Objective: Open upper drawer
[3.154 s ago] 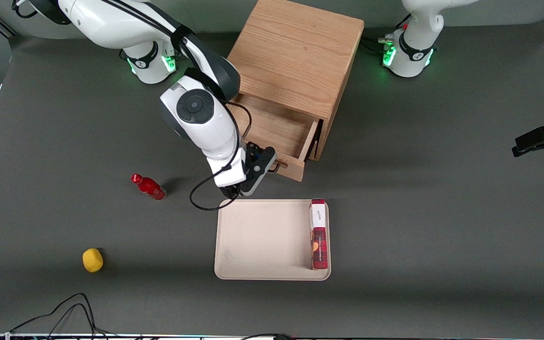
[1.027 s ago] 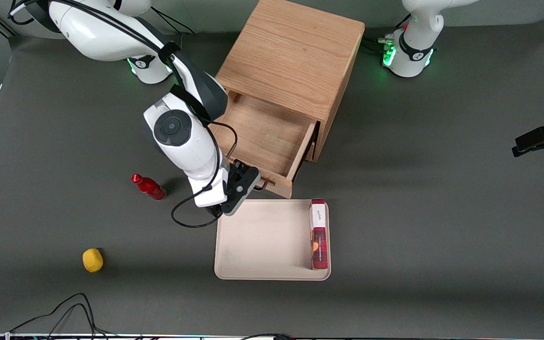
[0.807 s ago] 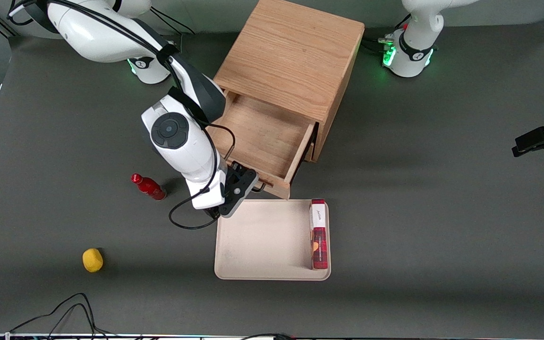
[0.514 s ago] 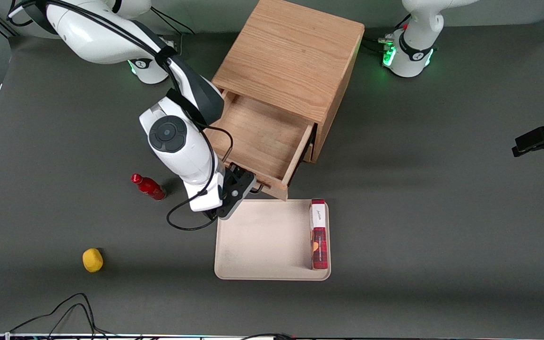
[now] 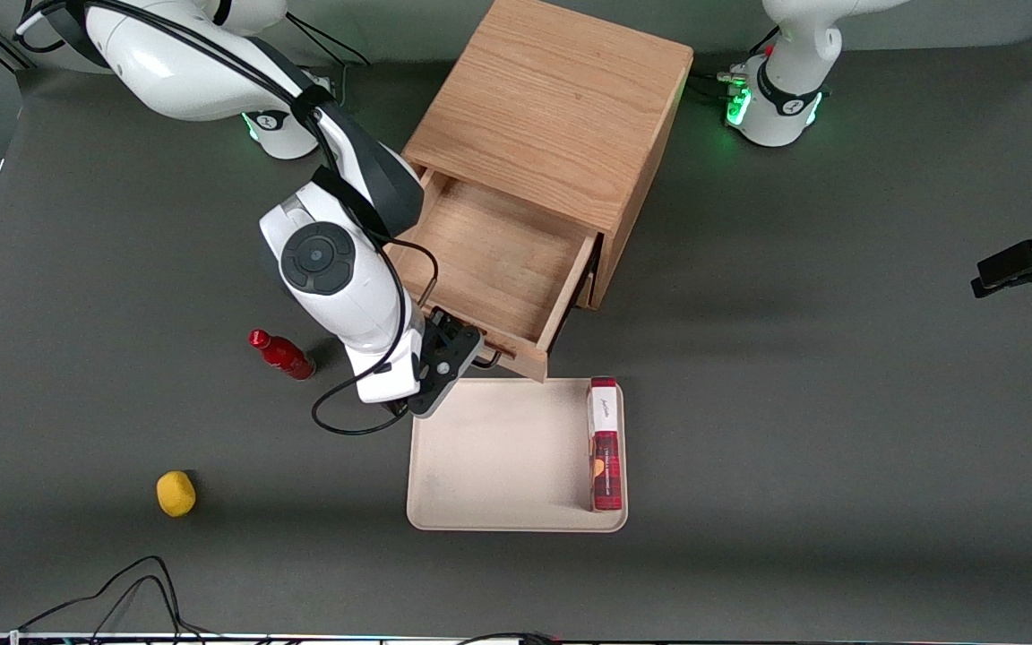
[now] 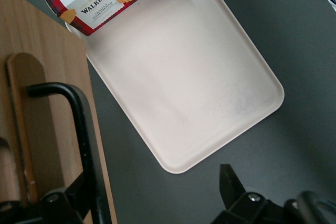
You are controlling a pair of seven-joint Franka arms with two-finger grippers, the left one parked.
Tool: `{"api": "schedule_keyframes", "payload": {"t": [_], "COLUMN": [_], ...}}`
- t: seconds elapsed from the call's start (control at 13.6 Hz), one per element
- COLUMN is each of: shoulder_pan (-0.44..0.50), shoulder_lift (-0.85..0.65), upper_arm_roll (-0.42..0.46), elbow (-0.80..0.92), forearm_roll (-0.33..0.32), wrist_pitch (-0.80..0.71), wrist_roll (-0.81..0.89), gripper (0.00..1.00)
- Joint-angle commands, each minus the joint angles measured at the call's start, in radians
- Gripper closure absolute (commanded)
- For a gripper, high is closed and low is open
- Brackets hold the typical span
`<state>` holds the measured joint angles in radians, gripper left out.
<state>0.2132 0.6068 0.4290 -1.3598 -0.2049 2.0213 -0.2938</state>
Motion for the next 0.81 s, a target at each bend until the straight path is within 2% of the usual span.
{"api": "schedule_keyframes", "payload": {"t": [0.0,0.73], "shoulder_pan": [0.009,0.046], "shoulder_lift": [0.016,0.002], "upper_arm_roll": [0.005,0.019], "elbow": [0.060,0.169], "forearm_roll": [-0.024,0.006], "wrist_pitch": [-0.050,-0.248], "wrist_roll": [-0.013,-0.013], "gripper": [0.00,0.00]}}
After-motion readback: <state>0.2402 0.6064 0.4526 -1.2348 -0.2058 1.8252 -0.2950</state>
